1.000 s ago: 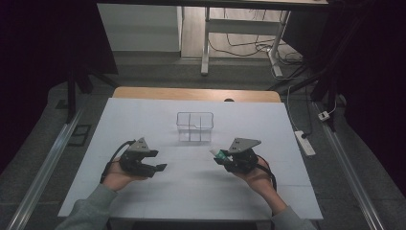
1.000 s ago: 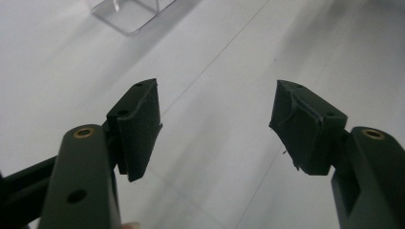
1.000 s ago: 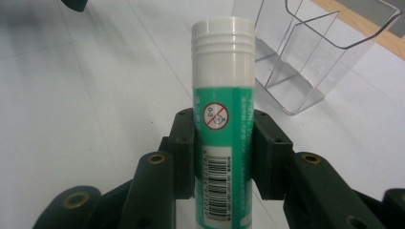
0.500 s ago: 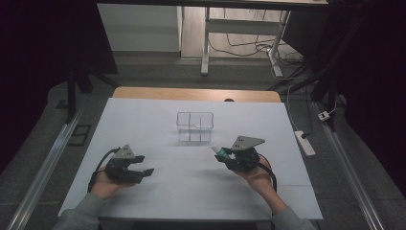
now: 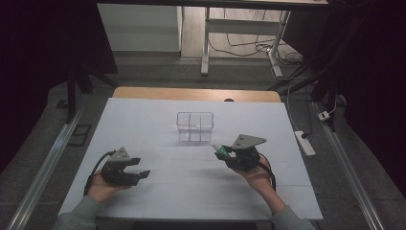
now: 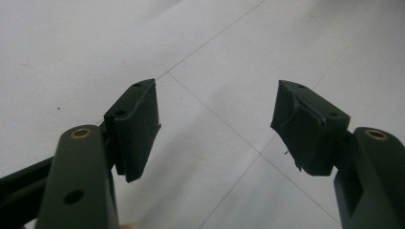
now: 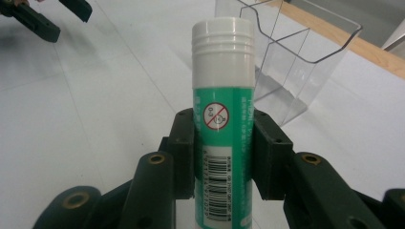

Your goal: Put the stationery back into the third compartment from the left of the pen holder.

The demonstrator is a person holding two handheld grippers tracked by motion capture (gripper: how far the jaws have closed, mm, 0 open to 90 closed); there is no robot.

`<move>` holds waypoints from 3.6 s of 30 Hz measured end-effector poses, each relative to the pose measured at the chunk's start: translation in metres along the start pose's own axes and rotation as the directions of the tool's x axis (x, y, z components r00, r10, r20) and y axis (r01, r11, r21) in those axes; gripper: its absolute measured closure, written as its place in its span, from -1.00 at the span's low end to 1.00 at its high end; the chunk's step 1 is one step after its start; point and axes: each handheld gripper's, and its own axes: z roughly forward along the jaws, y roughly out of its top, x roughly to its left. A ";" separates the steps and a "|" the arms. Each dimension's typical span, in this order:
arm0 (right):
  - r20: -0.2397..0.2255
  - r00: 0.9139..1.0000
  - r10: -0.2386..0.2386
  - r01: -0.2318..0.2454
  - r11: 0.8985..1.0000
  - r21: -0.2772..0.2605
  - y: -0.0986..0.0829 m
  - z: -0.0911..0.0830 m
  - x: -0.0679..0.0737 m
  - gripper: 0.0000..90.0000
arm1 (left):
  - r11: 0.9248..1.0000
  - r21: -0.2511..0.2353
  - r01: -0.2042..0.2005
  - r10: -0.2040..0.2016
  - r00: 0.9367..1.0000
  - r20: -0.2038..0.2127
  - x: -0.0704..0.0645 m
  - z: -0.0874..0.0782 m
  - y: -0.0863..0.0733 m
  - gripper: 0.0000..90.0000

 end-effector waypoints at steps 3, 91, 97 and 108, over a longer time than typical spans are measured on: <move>0.002 1.000 0.010 -0.010 1.000 -0.012 0.002 0.001 0.000 0.43 | 1.000 0.001 0.003 -0.003 1.000 0.000 0.001 -0.001 -0.002 -0.29; 0.044 0.953 0.301 -0.276 0.915 -0.294 0.057 0.106 -0.082 0.42 | 0.999 0.041 0.014 -0.014 1.000 0.000 0.007 0.004 -0.007 -0.32; 0.060 0.953 0.296 -0.265 0.915 -0.305 0.058 0.105 -0.080 -0.02 | 0.999 0.038 0.016 -0.016 1.000 0.000 0.007 0.003 -0.007 -0.32; 0.050 0.942 0.332 -0.303 0.905 -0.299 0.054 0.090 -0.086 -0.25 | 0.999 0.039 0.012 -0.012 1.000 0.002 0.007 0.003 -0.007 -0.32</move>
